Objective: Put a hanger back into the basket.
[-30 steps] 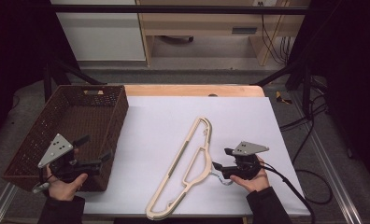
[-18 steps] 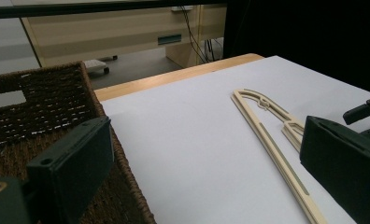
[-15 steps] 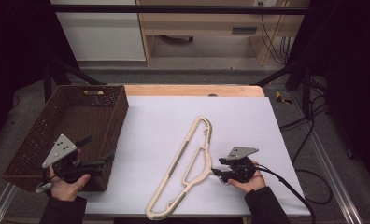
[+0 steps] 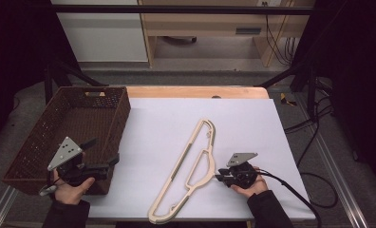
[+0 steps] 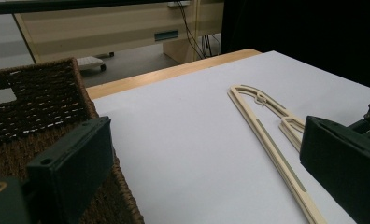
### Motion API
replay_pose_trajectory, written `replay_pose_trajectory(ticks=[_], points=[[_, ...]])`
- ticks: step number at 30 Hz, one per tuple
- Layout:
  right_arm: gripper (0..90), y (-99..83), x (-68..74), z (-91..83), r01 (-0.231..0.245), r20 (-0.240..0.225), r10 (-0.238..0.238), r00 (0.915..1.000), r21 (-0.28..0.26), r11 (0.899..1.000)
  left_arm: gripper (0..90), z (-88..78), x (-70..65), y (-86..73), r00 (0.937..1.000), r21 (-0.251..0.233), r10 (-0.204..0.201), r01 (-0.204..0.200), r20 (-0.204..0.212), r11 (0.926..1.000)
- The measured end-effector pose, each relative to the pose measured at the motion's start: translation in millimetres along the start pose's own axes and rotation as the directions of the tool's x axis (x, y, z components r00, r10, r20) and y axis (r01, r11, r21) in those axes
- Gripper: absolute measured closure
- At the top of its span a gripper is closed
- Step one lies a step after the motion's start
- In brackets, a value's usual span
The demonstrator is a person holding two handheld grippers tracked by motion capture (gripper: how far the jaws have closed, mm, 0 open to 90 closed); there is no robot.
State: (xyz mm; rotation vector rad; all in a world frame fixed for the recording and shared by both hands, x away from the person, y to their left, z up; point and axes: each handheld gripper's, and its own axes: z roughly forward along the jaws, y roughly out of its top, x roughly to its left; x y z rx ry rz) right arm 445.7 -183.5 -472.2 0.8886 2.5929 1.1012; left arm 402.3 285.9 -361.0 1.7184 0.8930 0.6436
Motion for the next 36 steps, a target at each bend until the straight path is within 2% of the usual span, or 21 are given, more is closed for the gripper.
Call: replay_pose_trajectory(ticks=[3,8,18,22,26,27,29,33,36], points=[[79.5,-0.8,0.3,2.0,-0.012,-0.021,0.012,0.9997,0.02,1.0,2.9,1.3,-0.4,-0.8,1.0,0.005,0.0,0.0,0.001,1.0],[86.2,-2.6,-1.7,2.9,0.001,-0.032,-0.001,0.9995,0.015,1.0,3.0,2.7,-1.8,-1.5,1.0,0.007,-0.003,0.003,0.004,1.0],[87.0,-2.0,-3.8,0.3,-0.007,-0.049,0.007,0.9988,0.006,1.0,3.3,5.0,-3.6,-1.9,1.0,0.021,0.007,-0.007,0.006,0.9998],[87.0,-1.8,-5.1,-0.6,0.004,-0.057,-0.003,0.9983,0.004,1.0,3.4,7.5,-5.1,-2.7,0.9999,0.028,0.008,-0.009,0.01,0.9996],[87.2,-0.9,-3.8,-2.3,-0.014,-0.053,0.014,0.9985,-0.005,1.0,3.4,10.4,-8.2,-3.5,0.9998,0.036,0.013,-0.013,0.018,0.9993],[87.2,-0.8,-4.8,-2.9,-0.001,-0.057,0.0,0.9984,-0.012,1.0,3.5,11.0,-9.0,-3.8,0.9997,0.037,0.014,-0.015,0.02,0.9992],[87.5,-0.3,-4.2,-3.5,-0.011,-0.056,0.01,0.9984,-0.017,1.0,3.5,12.2,-10.5,-4.2,0.9997,0.041,0.015,-0.016,0.022,0.9991],[88.0,1.8,-4.6,-8.1,-0.002,-0.059,-0.001,0.9982,-0.042,0.999,3.8,15.3,-15.5,-4.1,0.9992,0.047,0.02,-0.022,0.036,0.9987],[88.2,3.4,-4.9,-11.2,0.0,-0.054,-0.002,0.9985,-0.035,0.999,3.9,18.9,-21.2,-4.0,0.9986,0.055,0.024,-0.026,0.047,0.9982]])
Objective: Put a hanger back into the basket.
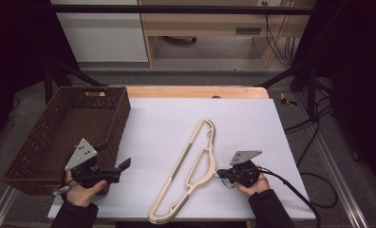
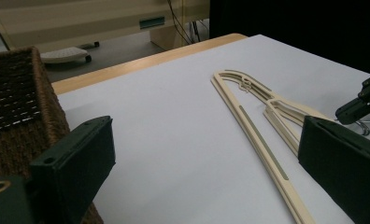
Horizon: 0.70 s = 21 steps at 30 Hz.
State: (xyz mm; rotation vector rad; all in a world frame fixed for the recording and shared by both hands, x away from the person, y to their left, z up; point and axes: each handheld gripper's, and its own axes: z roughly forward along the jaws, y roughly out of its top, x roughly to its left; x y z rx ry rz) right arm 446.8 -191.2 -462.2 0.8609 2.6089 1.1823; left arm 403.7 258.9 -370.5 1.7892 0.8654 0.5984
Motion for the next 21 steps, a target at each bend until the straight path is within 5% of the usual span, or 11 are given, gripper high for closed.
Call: replay_pose_trajectory(ticks=[12,21], points=[[88.6,11.2,4.9,-7.5,-0.006,0.012,0.006,0.9999,-0.001,1.0,5.1,31.6,-44.9,1.5,0.9955,0.076,0.044,-0.051,0.083,0.9958],[88.8,14.6,6.1,-11.2,0.009,0.028,-0.009,0.9996,-0.011,1.0,6.5,67.7,-91.1,6.8,0.9778,0.14,0.094,-0.122,0.187,0.9827]])
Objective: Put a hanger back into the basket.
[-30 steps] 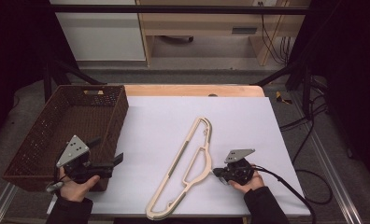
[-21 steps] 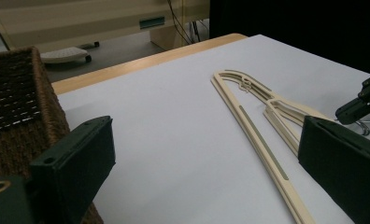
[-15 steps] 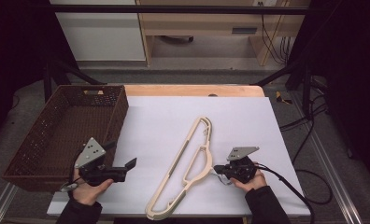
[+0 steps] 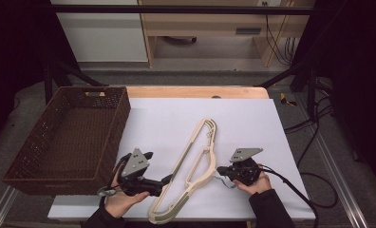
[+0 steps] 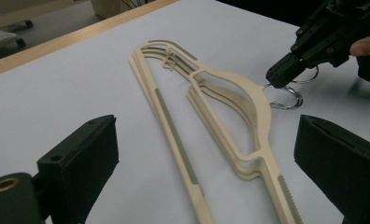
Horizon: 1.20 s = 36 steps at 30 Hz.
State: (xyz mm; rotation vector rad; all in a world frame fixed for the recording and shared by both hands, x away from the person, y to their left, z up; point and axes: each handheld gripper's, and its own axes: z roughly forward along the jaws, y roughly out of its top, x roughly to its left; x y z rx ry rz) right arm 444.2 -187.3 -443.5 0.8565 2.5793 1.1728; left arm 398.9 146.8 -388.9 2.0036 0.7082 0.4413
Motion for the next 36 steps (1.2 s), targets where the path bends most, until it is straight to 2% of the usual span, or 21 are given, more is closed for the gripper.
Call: replay_pose_trajectory(ticks=[1,5,6,7,10,12,15,16,17,18,19,20,21,22,23,24,27,30,31,35,36], points=[[88.8,0.0,0.0,0.0,0.0,0.0,0.0,1.0,0.0,1.0,6.7,0.0,0.0,0.0,1.0,0.0,0.0,0.0,0.0,1.0],[89.0,0.7,-0.2,-0.9,-0.008,-0.012,0.008,0.9999,0.0,1.0,7.7,24.3,-14.1,5.0,0.9989,0.038,0.033,-0.034,0.032,0.9987],[89.0,1.4,-0.3,-1.3,-0.004,-0.01,0.004,0.9999,0.003,1.0,8.0,37.3,-20.8,7.4,0.9977,0.065,0.049,-0.052,0.047,0.9965],[89.0,1.4,-0.3,-1.3,-0.004,-0.01,0.004,0.9999,0.003,1.0,8.4,37.3,-20.8,7.4,0.9977,0.065,0.049,-0.052,0.047,0.9965],[89.1,3.7,0.6,-1.9,-0.005,-0.013,0.005,0.9999,0.013,1.0,10.0,60.5,-32.9,9.8,0.9945,0.105,0.069,-0.077,0.079,0.9915],[89.1,4.0,0.4,-1.7,0.0,-0.015,0.0,0.9999,0.014,1.0,10.9,65.9,-35.6,9.9,0.9937,0.117,0.077,-0.086,0.082,0.9894],[89.1,5.0,0.0,-2.5,0.008,-0.019,-0.008,0.9998,0.014,1.0,14.2,80.7,-42.6,9.3,0.9914,0.161,0.095,-0.109,0.09,0.9809],[89.1,5.2,0.0,-2.7,0.011,-0.017,-0.01,0.9998,0.01,1.0,15.5,89.3,-45.2,9.0,0.9899,0.186,0.104,-0.12,0.097,0.9751],[89.1,5.7,0.5,-2.9,0.006,-0.013,-0.006,0.9999,0.009,1.0,17.7,89.3,-45.2,9.0,0.9899,0.186,0.104,-0.12,0.097,0.9751],[89.1,6.1,1.0,-3.2,0.005,-0.008,-0.005,1.0,0.007,1.0,19.6,93.0,-46.6,9.0,0.9883,0.2,0.114,-0.132,0.102,0.9707],[89.1,6.8,1.8,-3.5,-0.001,-0.005,0.001,1.0,0.008,1.0,21.2,100.9,-49.8,8.5,0.984,0.23,0.145,-0.166,0.103,0.9591],[89.1,7.5,1.9,-4.1,0.004,-0.007,-0.004,1.0,0.011,1.0,23.6,100.9,-49.8,8.5,0.984,0.23,0.145,-0.166,0.103,0.9591],[89.1,8.1,2.6,-4.1,-0.001,-0.004,0.001,1.0,0.008,1.0,26.6,108.0,-52.9,8.3,0.9808,0.251,0.162,-0.185,0.109,0.9501],[89.1,8.9,3.7,-4.8,-0.008,0.0,0.008,1.0,0.014,1.0,29.4,108.0,-52.9,8.3,0.9808,0.251,0.162,-0.185,0.109,0.9501],[89.1,8.9,3.7,-4.8,-0.008,0.0,0.008,1.0,0.014,1.0,29.4,111.5,-54.2,8.1,0.9795,0.259,0.17,-0.193,0.108,0.9464],[89.1,9.2,3.2,-4.8,0.006,-0.001,-0.006,1.0,0.013,1.0,32.2,114.7,-54.8,7.9,0.9797,0.265,0.168,-0.192,0.109,0.9449],[89.1,9.9,4.9,-5.2,-0.001,0.003,0.001,1.0,0.015,1.0,43.6,121.9,-57.0,6.8,0.9801,0.276,0.164,-0.189,0.111,0.9425],[89.1,10.3,5.0,-5.8,-0.001,0.003,0.001,1.0,0.014,1.0,49.5,127.6,-60.0,5.4,0.9784,0.295,0.18,-0.203,0.101,0.9337],[89.1,10.4,4.9,-6.3,0.005,0.004,-0.005,1.0,0.018,1.0,51.7,127.6,-60.0,5.4,0.9784,0.295,0.18,-0.203,0.101,0.9337],[89.1,10.5,5.1,-6.7,0.008,0.004,-0.008,1.0,0.017,1.0,58.8,130.1,-60.3,4.8,0.9831,0.323,0.163,-0.182,0.083,0.929],[89.1,10.5,5.2,-6.9,0.008,0.003,-0.008,1.0,0.018,1.0,63.5,130.5,-60.1,4.6,0.9849,0.327,0.153,-0.171,0.082,0.9293]])
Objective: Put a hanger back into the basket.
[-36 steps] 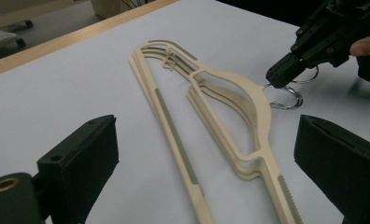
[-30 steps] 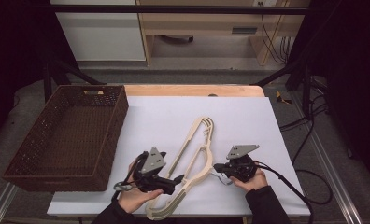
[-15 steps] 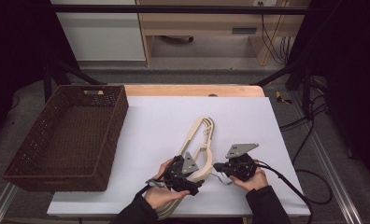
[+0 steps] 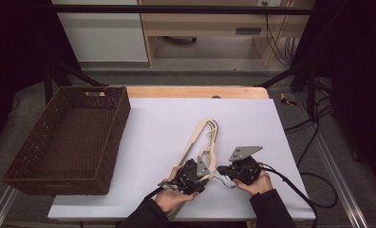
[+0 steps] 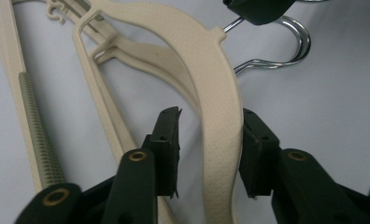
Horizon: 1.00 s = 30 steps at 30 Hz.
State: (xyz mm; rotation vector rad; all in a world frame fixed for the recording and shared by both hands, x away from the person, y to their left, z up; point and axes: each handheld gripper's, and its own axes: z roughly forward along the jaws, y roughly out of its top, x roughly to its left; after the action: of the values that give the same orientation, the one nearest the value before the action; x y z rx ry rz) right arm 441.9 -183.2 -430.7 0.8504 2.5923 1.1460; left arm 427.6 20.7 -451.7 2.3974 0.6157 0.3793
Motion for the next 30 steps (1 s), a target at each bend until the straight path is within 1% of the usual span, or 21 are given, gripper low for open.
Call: replay_pose_trajectory(ticks=[1,2,3,4,6,9,12,14,15,16,17,18,19,20,21,22,23,24,25,26,30], points=[[89.1,0.0,0.0,0.0,0.0,0.0,0.0,1.0,0.0,1.0,64.9,0.0,0.0,0.0,1.0,0.0,0.0,0.0,0.0,1.0],[89.0,0.1,0.6,0.0,-0.004,0.003,0.004,1.0,0.0,1.0,67.3,-1.0,0.9,0.2,0.9998,0.004,-0.01,0.01,0.018,0.9999],[89.0,0.1,0.6,0.0,-0.004,0.003,0.004,1.0,0.0,1.0,69.9,-1.0,0.9,0.2,0.9998,0.004,-0.01,0.01,0.018,0.9999],[89.0,0.4,1.3,-0.4,0.0,0.002,0.0,1.0,-0.006,1.0,72.9,-2.0,0.0,0.3,0.9993,0.0,-0.02,0.02,0.032,0.9998],[88.7,1.4,2.8,-1.3,0.013,0.014,-0.013,0.9998,-0.005,1.0,73.8,-2.8,-0.6,0.4,0.9996,0.002,-0.015,0.015,0.025,0.9999],[88.1,2.9,4.5,-3.0,0.022,0.019,-0.022,0.9996,-0.01,1.0,74.0,-6.5,-1.6,0.6,0.9994,-0.003,-0.026,0.026,0.022,0.9997],[77.0,6.7,6.9,-14.3,0.004,0.003,-0.004,1.0,-0.082,0.997,74.4,-12.3,-0.5,-0.3,0.9992,-0.002,-0.038,0.038,0.009,0.9993],[70.4,9.2,7.2,-24.5,0.006,0.005,-0.006,1.0,-0.16,0.987,74.6,-15.4,1.1,-1.2,0.9987,-0.015,-0.051,0.051,0.007,0.9986],[65.2,10.1,7.3,-30.5,0.0,0.008,0.001,1.0,-0.206,0.979,74.7,-15.4,1.1,-1.2,0.9987,-0.015,-0.051,0.051,0.007,0.9986],[59.8,10.8,7.0,-36.8,-0.008,0.019,0.014,0.9997,-0.257,0.966,74.9,-20.7,3.8,-1.7,0.998,-0.031,-0.063,0.064,0.008,0.9975],[59.8,10.8,7.0,-36.8,-0.008,0.019,0.014,0.9997,-0.257,0.966,75.0,-20.7,3.8,-1.7,0.998,-0.031,-0.063,0.064,0.008,0.9975],[51.4,11.6,5.6,-49.6,-0.029,0.035,0.043,0.9985,-0.337,0.941,75.3,-24.2,5.6,-1.9,0.9976,-0.035,-0.069,0.07,0.008,0.9969],[46.3,11.5,4.9,-55.7,-0.03,0.055,0.054,0.997,-0.367,0.93,75.5,-31.2,9.4,-2.9,0.9965,-0.046,-0.084,0.084,-0.003,0.9954],[42.3,10.9,4.3,-61.1,-0.031,0.074,0.065,0.9951,-0.39,0.92,75.7,-31.2,9.4,-2.9,0.9965,-0.046,-0.084,0.084,-0.003,0.9954],[42.3,10.9,4.3,-61.1,-0.031,0.074,0.065,0.9951,-0.39,0.92,75.7,-34.8,11.7,-3.7,0.9955,-0.053,-0.094,0.094,-0.006,0.9942],[36.8,8.6,0.7,-69.8,-0.039,0.104,0.091,0.9904,-0.419,0.907,76.1,-38.4,14.5,-4.7,0.9948,-0.058,-0.101,0.101,-0.008,0.9932],[36.8,8.6,0.7,-69.8,-0.039,0.104,0.091,0.9904,-0.419,0.907,76.1,-41.8,17.1,-5.8,0.9938,-0.064,-0.111,0.11,-0.01,0.9919],[31.6,5.1,-4.2,-75.1,-0.059,0.125,0.127,0.984,-0.441,0.896,76.6,-45.4,19.7,-6.9,0.9928,-0.071,-0.118,0.117,-0.016,0.9906],[31.6,5.1,-4.2,-75.1,-0.059,0.125,0.127,0.984,-0.441,0.896,76.6,-48.8,22.5,-8.3,0.9919,-0.075,-0.125,0.123,-0.023,0.9895],[30.4,3.2,-7.0,-76.3,-0.066,0.136,0.141,0.9805,-0.448,0.892,76.9,-52.2,25.5,-9.5,0.9905,-0.077,-0.135,0.132,-0.027,0.9882],[25.3,-3.6,-14.2,-76.1,-0.094,0.162,0.183,0.9696,-0.444,0.891,78.2,-65.4,37.2,-15.4,0.9831,-0.105,-0.176,0.17,-0.051,0.9799]])
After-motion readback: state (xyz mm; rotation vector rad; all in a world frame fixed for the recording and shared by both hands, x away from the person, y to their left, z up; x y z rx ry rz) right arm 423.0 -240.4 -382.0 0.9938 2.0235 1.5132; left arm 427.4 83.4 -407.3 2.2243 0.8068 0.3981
